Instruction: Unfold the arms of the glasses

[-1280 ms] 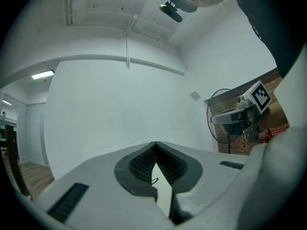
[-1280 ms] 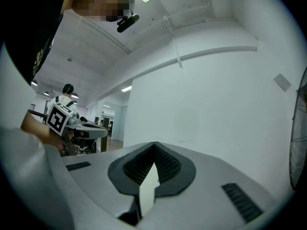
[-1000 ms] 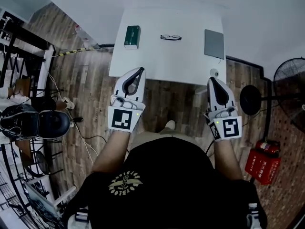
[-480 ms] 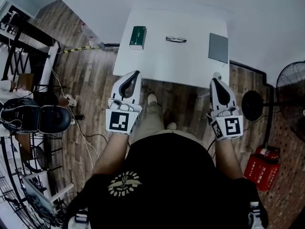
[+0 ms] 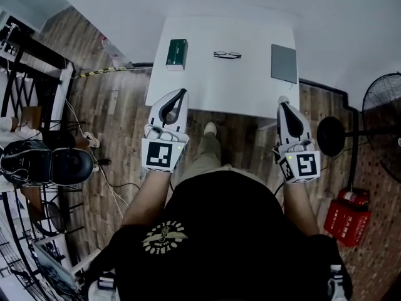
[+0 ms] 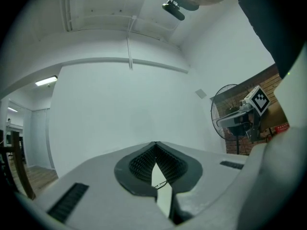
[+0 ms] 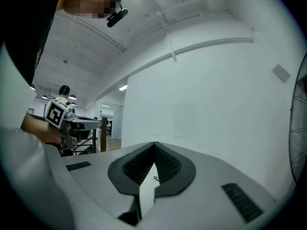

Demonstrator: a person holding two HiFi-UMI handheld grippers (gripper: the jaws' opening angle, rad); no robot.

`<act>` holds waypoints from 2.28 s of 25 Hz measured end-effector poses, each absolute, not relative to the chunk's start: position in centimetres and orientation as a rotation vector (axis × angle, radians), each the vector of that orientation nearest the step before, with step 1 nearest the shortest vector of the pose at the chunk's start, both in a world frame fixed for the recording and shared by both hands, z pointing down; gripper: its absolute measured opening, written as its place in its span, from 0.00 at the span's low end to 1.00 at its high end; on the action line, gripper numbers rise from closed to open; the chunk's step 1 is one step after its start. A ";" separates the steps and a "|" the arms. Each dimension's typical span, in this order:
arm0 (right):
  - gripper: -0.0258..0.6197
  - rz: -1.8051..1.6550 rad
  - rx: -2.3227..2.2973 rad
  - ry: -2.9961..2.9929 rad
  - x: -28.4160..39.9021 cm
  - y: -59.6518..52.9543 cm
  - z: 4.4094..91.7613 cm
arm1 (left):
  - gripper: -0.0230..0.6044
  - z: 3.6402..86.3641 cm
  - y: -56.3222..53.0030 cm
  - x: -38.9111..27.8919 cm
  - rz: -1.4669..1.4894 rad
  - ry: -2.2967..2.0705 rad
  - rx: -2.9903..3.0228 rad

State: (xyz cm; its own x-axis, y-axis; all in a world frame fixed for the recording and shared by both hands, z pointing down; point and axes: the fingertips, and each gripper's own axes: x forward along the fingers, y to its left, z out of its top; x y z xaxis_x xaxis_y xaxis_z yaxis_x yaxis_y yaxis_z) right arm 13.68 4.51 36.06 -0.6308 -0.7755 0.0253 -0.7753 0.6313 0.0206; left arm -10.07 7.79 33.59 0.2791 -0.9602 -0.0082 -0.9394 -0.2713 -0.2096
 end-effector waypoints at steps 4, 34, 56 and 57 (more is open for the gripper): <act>0.03 -0.029 1.356 -2.801 13.5 2.9 36.0 | 0.05 33.9 5.8 -10.1 -0.180 1.757 -2.388; 0.03 0.096 1.334 -2.713 6.1 -14.1 42.5 | 0.05 43.1 -14.1 -12.9 -0.511 1.599 -2.615; 0.03 0.107 1.466 -2.569 3.4 -22.7 42.2 | 0.05 53.5 -24.7 -11.0 -0.845 1.274 -2.807; 0.03 0.103 1.480 -2.562 3.3 -23.0 42.0 | 0.05 54.2 -25.1 -10.9 -0.874 1.252 -2.809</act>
State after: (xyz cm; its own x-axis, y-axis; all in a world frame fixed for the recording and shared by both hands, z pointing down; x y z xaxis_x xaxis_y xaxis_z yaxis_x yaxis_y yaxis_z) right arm 3.28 -23.02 41.98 -0.4875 -0.8521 0.1904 -0.8646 0.5015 0.0305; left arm -10.88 -25.07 54.16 0.5440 -0.6726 0.5016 -0.7030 -0.6918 -0.1652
